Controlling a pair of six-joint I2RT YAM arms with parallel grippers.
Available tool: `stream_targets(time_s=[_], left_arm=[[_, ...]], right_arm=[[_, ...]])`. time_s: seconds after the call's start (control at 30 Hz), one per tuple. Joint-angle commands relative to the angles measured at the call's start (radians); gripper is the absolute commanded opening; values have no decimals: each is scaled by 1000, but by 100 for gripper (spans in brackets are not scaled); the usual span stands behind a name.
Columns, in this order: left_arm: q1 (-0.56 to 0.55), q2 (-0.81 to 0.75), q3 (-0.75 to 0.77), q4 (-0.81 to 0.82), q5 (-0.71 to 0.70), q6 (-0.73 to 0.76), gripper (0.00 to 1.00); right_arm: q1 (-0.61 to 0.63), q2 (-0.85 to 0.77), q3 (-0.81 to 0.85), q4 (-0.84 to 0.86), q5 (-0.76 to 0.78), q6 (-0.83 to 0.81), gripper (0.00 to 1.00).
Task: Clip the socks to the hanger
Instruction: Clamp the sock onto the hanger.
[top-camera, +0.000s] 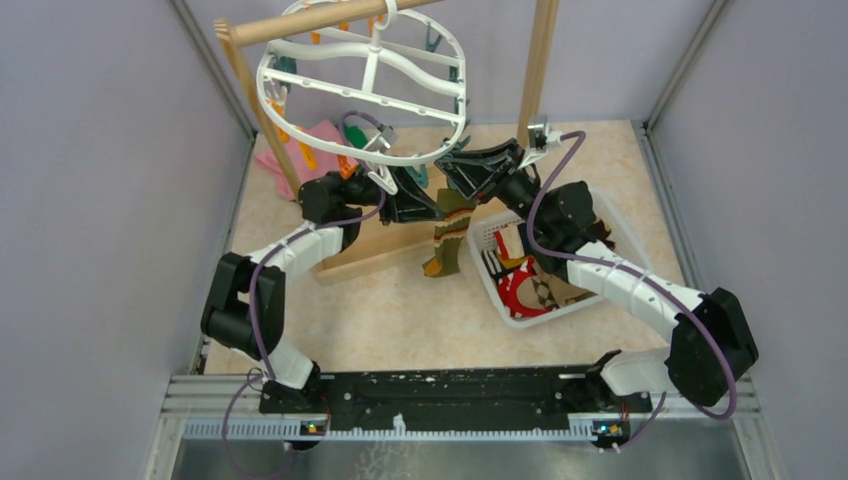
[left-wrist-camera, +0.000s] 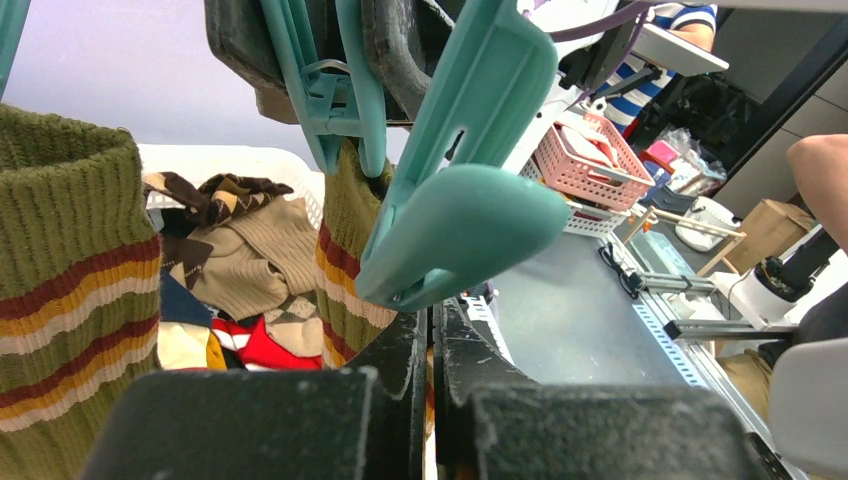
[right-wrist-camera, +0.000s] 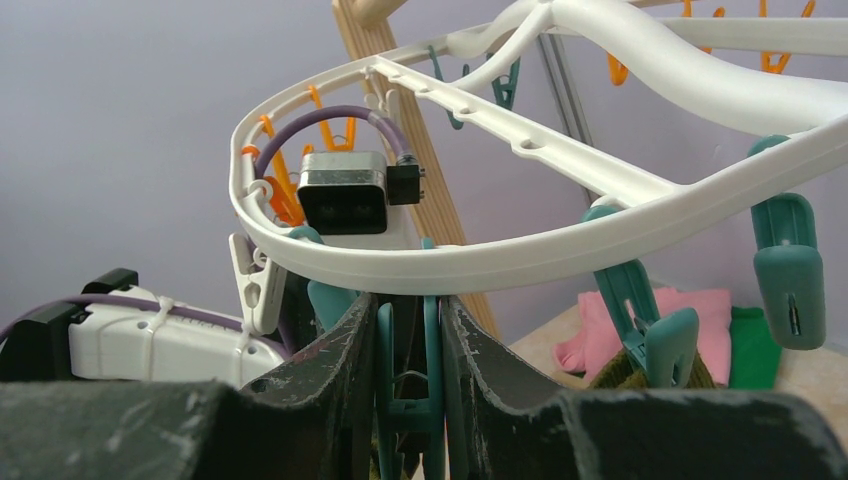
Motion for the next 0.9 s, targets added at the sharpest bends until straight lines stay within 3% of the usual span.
stream_targets(time_s=[0.0,0.87], left_arm=[[-1,-35,2,301,-29,5,0],[37,-46,-16,301,-102,-11,0]], right_arm=[[-6,-10,-23,-40,-67,20,2],[-6,-10,-34,-54,-69,0,2]])
